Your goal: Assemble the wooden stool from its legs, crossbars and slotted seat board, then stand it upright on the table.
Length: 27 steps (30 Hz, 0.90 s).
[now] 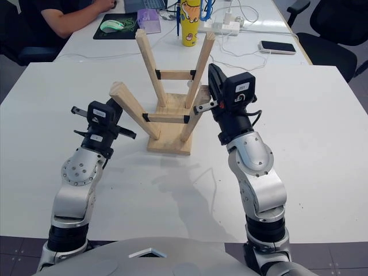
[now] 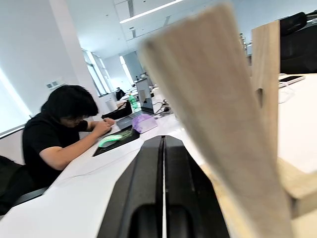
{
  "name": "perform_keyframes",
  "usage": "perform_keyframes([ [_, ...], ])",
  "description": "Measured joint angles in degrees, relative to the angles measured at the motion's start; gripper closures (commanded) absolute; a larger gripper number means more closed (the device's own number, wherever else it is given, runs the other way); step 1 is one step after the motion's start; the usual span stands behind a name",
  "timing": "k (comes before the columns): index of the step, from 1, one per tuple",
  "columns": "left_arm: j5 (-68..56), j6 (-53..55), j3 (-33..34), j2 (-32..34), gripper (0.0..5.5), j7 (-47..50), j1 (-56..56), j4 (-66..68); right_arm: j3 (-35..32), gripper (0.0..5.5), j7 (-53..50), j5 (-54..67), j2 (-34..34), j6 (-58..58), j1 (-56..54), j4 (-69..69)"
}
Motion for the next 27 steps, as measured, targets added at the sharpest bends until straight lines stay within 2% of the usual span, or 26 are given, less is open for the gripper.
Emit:
perform_keyframes([
  [5, 0.2, -1.8, 5.2, -0.5, 5.50, 3.1, 2.2, -0.3, -7.9, 5.48, 2.5, 3.5, -0.2, -0.1, 1.6, 9.2],
  [9, -5.0, -1.3, 6.0, 1.1, 5.50, -3.1, 5.7, 1.8, -7.9, 5.48, 13.3, 8.5, -1.4, -0.9, -1.5, 18.6],
  [12, -7.7, -1.3, 4.6, 8.6, 5.50, -14.5, 9.0, 6.3, -6.7, 5.48, 22.9, 9.2, -4.4, -2.9, -5.4, 27.1],
  [15, -8.5, -2.9, 3.0, 18.8, 5.50, -26.8, 9.8, 12.8, -5.9, 5.48, 31.0, 8.1, -7.9, -7.4, -10.4, 37.9],
  [18, -6.3, -6.0, -0.9, 24.0, 5.50, -33.6, 7.3, 20.1, -5.2, 5.48, 36.5, 7.3, -8.6, -12.2, -13.7, 45.6],
  [23, -4.7, -7.9, -8.7, 21.3, 5.50, -36.9, -0.4, 24.0, -0.9, 5.48, 43.7, 6.1, -5.7, -17.8, -18.0, 53.5],
  [27, -4.8, -7.3, -12.3, 19.5, 5.50, -39.0, -2.8, 24.0, 1.2, 5.48, 46.8, 5.6, -4.1, -19.9, -19.1, 54.8],
])
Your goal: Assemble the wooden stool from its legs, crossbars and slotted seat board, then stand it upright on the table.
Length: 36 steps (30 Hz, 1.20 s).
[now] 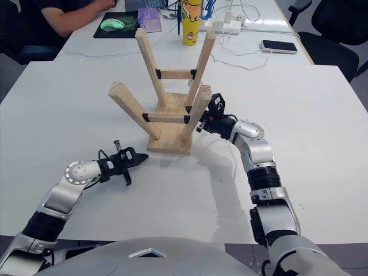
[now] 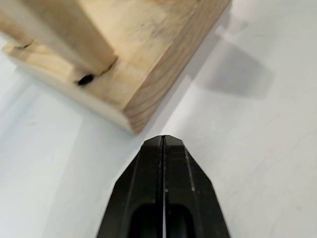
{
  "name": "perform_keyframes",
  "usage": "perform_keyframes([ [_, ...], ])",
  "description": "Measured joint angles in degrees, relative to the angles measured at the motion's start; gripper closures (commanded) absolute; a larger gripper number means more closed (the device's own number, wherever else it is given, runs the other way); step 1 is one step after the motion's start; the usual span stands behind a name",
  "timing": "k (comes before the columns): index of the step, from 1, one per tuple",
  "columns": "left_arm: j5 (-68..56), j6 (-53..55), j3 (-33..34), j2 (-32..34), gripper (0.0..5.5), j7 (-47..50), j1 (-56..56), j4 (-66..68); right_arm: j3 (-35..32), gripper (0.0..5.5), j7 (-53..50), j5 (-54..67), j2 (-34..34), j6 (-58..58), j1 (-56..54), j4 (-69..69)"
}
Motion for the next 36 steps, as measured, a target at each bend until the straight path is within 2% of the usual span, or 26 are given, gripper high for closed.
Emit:
perform_keyframes([
  [7, 0.7, 0.2, -0.4, -2.7, 5.50, 2.3, -4.4, 5.2, 2.4, 5.48, 4.1, -0.1, 0.2, 0.0, -0.6, -0.5],
  [13, 3.5, -1.2, 0.4, -3.9, 5.50, 7.8, -10.4, 13.7, 5.8, 5.48, 6.8, 0.1, 0.0, 2.6, 1.4, -7.5],
  [18, 4.4, -1.7, 0.2, -5.2, 5.50, 9.9, -11.2, 15.3, 6.0, 5.48, -5.2, -6.2, 3.5, 0.6, 2.8, -9.0],
  [19, 4.8, -1.6, 0.1, -5.8, 5.50, 10.5, -11.1, 15.1, 4.0, 5.48, -9.2, -6.6, 4.2, -0.2, 5.0, -11.6],
  [22, 5.3, -1.3, 0.1, -6.8, 5.50, 12.6, -10.0, 14.3, 0.6, 5.48, -12.8, -4.4, 4.6, -0.2, 13.1, -21.8],
  [24, 5.4, -0.3, 0.4, -7.7, 5.50, 14.6, -8.4, 12.8, -0.8, 5.48, -13.3, -1.4, 4.0, 0.8, 20.8, -31.3],
  [26, 5.4, 0.5, 0.7, -8.4, 5.50, 16.1, -6.2, 10.5, -0.9, 5.48, -10.8, 1.1, 0.5, 3.2, 27.3, -36.2],
  [29, 5.2, 1.6, 1.2, -8.8, 5.50, 17.0, -3.6, 7.7, -2.9, 5.48, -8.6, 1.0, -4.5, 4.9, 33.6, -32.4],
  [31, 5.1, 2.5, 1.7, -8.7, 5.50, 17.2, -2.5, 6.2, -6.7, 5.48, -10.3, -0.4, -7.0, 5.2, 32.9, -25.4],
  [33, 5.1, 3.6, 2.0, -8.5, 5.50, 16.7, -2.4, 5.5, -9.4, 5.48, -13.3, -3.0, -9.5, 4.3, 26.8, -16.5],
  [36, 5.0, 4.6, 2.1, -8.2, 5.50, 15.8, -2.6, 4.7, -10.0, 5.48, -15.9, -6.7, -10.8, 0.5, 14.6, -4.0],
])
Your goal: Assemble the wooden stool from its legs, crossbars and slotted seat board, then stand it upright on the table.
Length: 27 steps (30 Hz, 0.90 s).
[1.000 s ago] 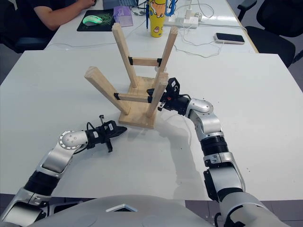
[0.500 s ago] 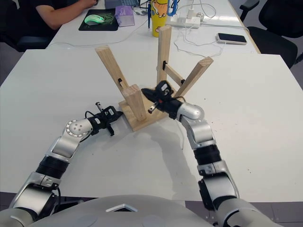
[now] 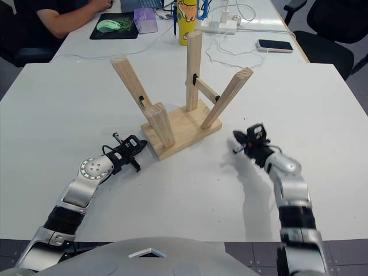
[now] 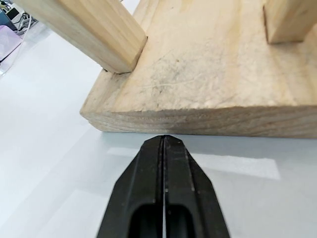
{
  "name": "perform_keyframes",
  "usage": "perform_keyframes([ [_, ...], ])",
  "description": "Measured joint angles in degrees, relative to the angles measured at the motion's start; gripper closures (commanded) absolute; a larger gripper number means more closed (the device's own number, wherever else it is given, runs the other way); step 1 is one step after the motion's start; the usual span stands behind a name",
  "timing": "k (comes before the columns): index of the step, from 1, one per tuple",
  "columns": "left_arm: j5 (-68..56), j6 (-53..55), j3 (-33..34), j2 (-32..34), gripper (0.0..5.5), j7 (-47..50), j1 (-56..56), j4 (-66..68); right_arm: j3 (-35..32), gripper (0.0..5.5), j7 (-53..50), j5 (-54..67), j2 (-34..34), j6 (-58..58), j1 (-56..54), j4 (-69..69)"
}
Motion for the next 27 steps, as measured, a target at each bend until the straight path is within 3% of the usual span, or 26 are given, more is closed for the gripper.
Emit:
perform_keyframes([
  [4, 0.0, 2.6, -0.2, 0.6, 5.50, -2.1, -0.8, -1.6, 4.7, 5.48, -1.2, -8.3, -1.1, -4.7, -13.8, 16.4],
  [12, 0.1, 8.7, -2.9, 0.5, 5.50, -4.8, -1.0, -6.5, 9.2, 5.48, 0.6, -12.4, 0.8, -11.3, -15.1, 26.5],
  [18, 0.2, 9.1, -2.9, 0.0, 5.50, -4.5, -2.2, -4.6, 9.5, 5.48, 9.6, -9.0, 0.1, -13.2, -12.9, 24.2],
  [27, -2.1, 9.8, 2.1, 1.1, 5.50, -4.2, -2.3, -2.1, 11.2, 5.48, 18.6, -5.0, -3.0, -10.4, -1.7, 7.5],
])
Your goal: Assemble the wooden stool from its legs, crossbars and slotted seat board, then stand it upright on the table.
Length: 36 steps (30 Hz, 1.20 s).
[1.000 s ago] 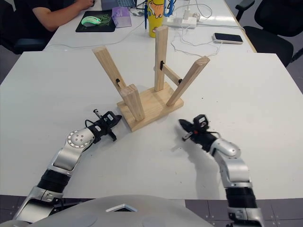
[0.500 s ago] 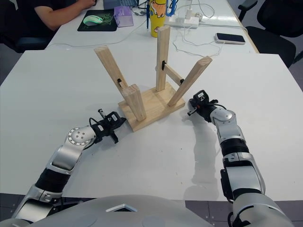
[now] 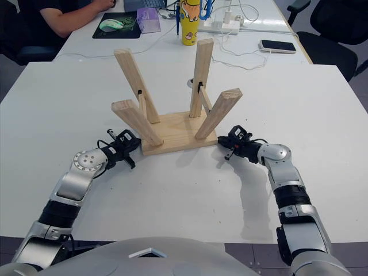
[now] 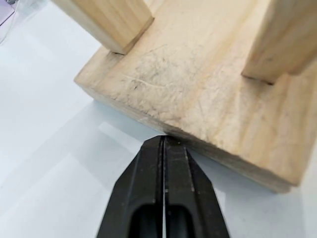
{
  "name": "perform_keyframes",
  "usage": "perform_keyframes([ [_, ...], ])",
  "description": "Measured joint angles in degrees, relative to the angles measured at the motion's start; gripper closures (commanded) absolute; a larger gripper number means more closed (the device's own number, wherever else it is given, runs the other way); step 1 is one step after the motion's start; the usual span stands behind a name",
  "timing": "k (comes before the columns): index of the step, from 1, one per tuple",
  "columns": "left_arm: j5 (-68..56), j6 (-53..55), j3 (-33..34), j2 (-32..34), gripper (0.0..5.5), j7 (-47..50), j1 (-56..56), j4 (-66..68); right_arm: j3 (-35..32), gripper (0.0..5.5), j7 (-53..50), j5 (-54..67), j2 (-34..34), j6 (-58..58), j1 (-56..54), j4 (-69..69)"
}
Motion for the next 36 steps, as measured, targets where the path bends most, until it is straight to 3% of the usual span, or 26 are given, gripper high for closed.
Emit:
perform_keyframes([
  [8, -2.4, 1.6, 1.5, 0.8, 5.50, 0.0, 5.1, -5.2, -1.3, 5.48, 0.0, 5.8, -3.6, 10.1, 15.8, -21.1],
  [15, -3.4, -0.5, 2.2, 0.4, 5.50, 2.2, 10.4, -9.3, -3.1, 5.48, -4.0, 6.1, -4.0, 11.1, 20.7, -25.9],
  [24, 4.6, -12.1, 4.4, -4.3, 5.50, 20.1, 25.8, -14.1, -10.5, 5.48, -22.1, 2.8, 8.1, -7.1, 32.5, -24.2],
  [36, 2.4, -13.7, 0.7, -11.1, 5.50, 21.4, 26.4, -13.0, -5.7, 5.48, -36.7, -2.6, 21.0, -3.7, 27.7, -25.7],
])
